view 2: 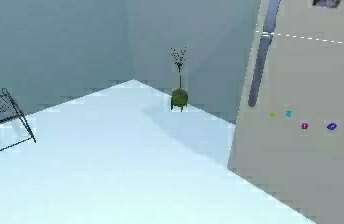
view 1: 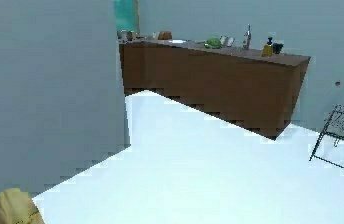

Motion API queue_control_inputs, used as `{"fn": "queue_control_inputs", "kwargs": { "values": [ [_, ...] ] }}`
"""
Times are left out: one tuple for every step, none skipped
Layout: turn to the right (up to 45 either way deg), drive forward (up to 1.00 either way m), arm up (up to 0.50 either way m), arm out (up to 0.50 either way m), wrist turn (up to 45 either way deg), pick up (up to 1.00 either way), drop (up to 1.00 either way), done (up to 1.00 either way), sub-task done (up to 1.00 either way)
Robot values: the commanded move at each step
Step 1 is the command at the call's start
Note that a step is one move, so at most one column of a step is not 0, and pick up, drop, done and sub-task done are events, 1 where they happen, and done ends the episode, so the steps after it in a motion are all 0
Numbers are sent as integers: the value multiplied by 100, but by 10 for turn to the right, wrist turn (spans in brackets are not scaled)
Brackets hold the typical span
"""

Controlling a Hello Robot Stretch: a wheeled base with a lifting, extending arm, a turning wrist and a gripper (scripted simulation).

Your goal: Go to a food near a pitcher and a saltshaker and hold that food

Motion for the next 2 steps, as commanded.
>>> {"fn": "queue_control_inputs", "kwargs": {
  "values": [
    [0, 100, 0, 0, 0, 0, 0, 0, 0],
    [30, 0, 0, 0, 0, 0, 0, 0, 0]
  ]
}}
